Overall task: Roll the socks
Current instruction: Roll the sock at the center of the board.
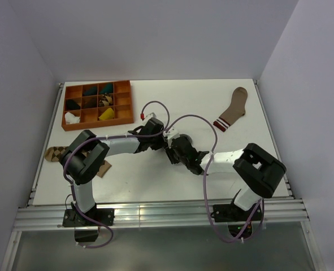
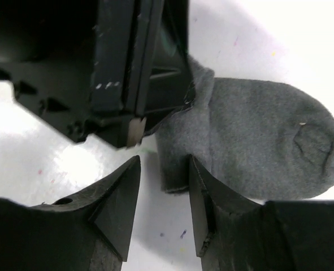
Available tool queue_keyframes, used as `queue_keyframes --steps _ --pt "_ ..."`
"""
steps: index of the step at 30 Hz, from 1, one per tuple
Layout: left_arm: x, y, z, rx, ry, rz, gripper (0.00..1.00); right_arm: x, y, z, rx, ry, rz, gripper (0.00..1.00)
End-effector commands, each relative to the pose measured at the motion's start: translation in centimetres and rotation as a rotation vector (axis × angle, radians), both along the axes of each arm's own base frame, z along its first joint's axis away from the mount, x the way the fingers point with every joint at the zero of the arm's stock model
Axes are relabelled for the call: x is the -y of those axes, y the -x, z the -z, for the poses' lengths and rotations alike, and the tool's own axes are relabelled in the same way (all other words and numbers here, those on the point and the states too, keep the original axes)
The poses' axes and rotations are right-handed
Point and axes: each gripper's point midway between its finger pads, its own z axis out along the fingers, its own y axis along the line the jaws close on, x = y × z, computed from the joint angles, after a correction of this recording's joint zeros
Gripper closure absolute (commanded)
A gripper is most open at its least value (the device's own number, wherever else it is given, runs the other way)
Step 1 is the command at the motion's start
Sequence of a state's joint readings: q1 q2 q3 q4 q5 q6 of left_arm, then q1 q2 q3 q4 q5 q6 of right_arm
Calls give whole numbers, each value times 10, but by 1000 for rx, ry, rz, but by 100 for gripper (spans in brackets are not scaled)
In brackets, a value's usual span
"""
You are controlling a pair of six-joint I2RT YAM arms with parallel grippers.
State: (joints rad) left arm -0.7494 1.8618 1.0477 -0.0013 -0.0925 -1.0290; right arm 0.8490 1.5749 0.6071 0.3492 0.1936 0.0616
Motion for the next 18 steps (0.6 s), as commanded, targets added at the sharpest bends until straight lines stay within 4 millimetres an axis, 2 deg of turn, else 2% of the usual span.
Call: queue_keyframes --steps 1,2,4,5,8,10,11,13,14,17,18 --pt "-2 6 9 -21 -48 33 94 -2 -14 0 30 9 69 57" --pt "-3 7 8 -20 -46 32 94 0 -13 3 16 7 90 64" --pt "-2 7 6 -19 -42 34 94 3 -13 10 -1 20 117 72" --pt "-2 6 4 -15 -37 31 92 5 -12 14 -14 30 126 85" --pt "-1 6 -2 -6 -28 33 86 6 -9 21 -47 32 136 100" --pt "-1 5 -7 4 -18 25 79 3 -6 18 -64 -5 126 100" --pt "-4 4 -12 18 -15 17 68 -2 -1 18 -90 -36 98 100" --pt "-6 3 -18 33 -15 5 57 2 -2 17 -126 -77 99 100" --pt "-7 2 -23 43 -11 -1 47 -4 2 12 -162 -131 79 100" --pt "-12 -2 -35 71 6 -26 33 0 -1 6 -240 -245 92 100" --pt "-13 -2 -37 71 16 -35 32 -5 8 5 -299 -298 43 100"
